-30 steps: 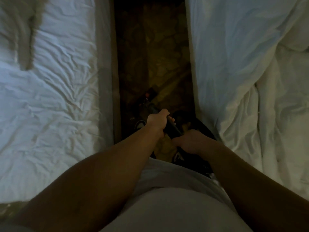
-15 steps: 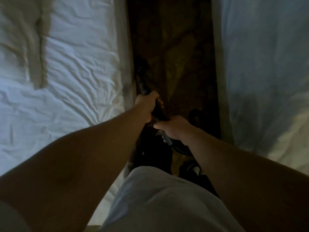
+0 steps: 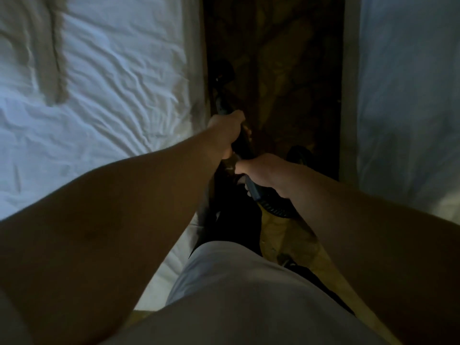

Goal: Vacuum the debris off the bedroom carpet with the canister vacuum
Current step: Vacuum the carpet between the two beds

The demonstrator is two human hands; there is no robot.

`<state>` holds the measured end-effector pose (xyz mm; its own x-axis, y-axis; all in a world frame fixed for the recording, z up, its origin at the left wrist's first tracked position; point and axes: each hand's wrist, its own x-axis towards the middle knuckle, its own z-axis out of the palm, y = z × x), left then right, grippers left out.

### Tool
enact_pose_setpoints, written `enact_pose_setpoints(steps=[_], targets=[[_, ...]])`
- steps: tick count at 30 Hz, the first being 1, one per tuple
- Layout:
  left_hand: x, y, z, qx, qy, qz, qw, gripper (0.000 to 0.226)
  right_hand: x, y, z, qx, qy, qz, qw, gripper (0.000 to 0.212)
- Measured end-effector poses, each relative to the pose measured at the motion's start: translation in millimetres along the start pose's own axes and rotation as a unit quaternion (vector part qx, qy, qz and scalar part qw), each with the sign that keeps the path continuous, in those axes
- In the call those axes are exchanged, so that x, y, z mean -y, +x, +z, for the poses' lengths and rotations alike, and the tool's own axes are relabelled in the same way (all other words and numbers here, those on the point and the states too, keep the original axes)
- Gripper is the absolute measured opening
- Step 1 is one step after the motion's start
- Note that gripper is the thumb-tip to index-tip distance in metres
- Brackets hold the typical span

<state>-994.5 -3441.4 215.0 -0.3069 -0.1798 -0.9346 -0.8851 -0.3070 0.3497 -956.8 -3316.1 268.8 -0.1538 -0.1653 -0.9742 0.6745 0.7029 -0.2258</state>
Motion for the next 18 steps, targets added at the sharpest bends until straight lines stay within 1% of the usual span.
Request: enact_pose_setpoints(steps=[2, 6, 8, 11, 15, 18], targets=[[25, -16, 6, 0.002, 0.0, -0.004, 1.0, 0.01, -28, -8, 4, 0.005, -0.005, 0.006, 1.0, 0.031], [98, -54, 19, 0.001, 0.023, -0.023, 0.999, 0.016, -105, -34, 25, 0.002, -0.037, 0.022, 0.999, 0.032], [136, -77, 25, -0.004, 0.018, -0.031, 0.999, 0.014, -143, -50, 36, -0.011, -0.032, 0.02, 0.999, 0.03], [195, -106, 37, -0.006, 0.011, -0.038, 0.999, 0.015, -200, -77, 48, 0.002, -0.025, 0.032, 0.999, 0.024], [279, -145, 58, -0.004, -0.016, -0.046, 0.999, 0.02, -286, -101, 63, 0.006, -0.031, -0.01, 0.999, 0.015], [341, -176, 76, -0.011, -0.037, -0.057, 0.998, 0.019, -352, -118, 73, 0.012, -0.033, -0.011, 0.999, 0.016]])
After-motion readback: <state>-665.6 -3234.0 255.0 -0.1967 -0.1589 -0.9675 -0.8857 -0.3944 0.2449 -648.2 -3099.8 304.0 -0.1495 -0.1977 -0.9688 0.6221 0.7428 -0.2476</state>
